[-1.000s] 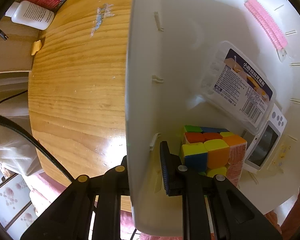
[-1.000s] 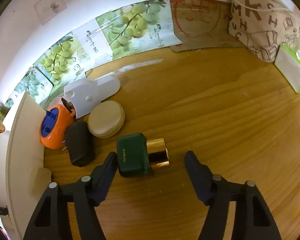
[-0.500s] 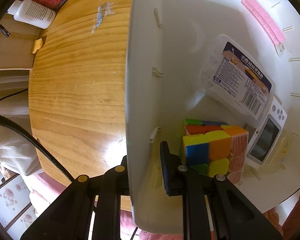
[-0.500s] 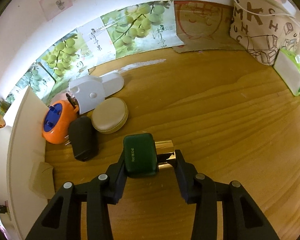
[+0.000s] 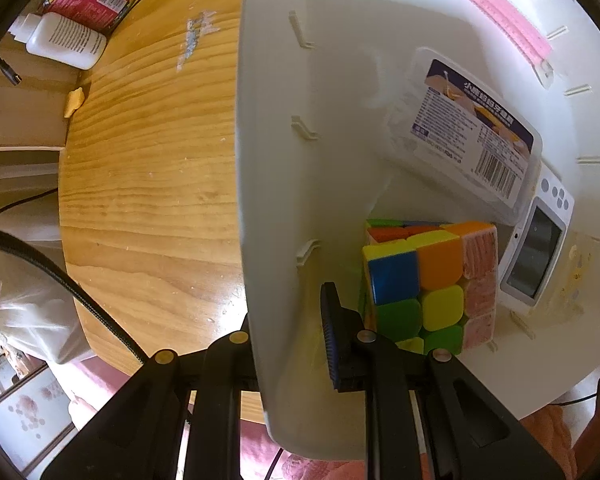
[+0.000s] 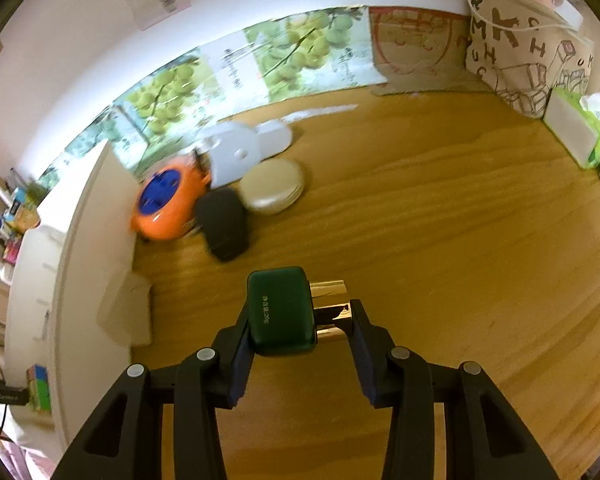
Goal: Organize rigid objects
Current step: 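Carry the green bottle into the tray and open the right tool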
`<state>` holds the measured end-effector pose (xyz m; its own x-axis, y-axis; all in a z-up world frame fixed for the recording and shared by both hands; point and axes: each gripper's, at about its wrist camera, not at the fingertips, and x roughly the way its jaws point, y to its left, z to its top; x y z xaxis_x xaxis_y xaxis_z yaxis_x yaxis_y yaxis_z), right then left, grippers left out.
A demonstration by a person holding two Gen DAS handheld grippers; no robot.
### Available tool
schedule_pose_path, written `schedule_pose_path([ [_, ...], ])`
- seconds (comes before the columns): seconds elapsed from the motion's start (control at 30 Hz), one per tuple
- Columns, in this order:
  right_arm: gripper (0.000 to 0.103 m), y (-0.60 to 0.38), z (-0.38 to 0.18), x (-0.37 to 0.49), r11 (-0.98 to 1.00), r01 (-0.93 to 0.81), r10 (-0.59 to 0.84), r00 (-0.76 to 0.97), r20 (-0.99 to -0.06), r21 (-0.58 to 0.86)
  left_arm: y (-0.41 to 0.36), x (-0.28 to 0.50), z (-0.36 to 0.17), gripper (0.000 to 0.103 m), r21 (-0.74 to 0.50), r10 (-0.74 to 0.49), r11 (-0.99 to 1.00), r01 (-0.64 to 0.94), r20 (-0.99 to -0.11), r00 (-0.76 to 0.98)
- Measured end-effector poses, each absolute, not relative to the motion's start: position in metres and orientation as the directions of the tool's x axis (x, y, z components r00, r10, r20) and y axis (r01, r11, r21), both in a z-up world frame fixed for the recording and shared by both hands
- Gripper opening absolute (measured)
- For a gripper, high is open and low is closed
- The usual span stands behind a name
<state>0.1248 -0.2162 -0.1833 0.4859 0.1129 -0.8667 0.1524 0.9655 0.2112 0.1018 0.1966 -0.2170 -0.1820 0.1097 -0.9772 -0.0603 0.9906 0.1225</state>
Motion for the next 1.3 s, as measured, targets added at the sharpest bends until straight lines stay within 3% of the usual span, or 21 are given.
schedule_pose_path([
  [0.83,0.044,-0.140,-0.123,0.051,0.975,0.051,0.136,0.627,-0.767,0.214,0.171,0.089,-0.205,0.021,0.094,0.107,0.991,0.096,-0.985,-0.133],
  [1.3,0.044,-0.067,-0.097,0.044,0.976,-0.166,0.216,0.698,-0.682,0.139,0.166,0.090,-0.201,0.021,0.064,0.084,0.986,0.154,-0.988,-0.130],
])
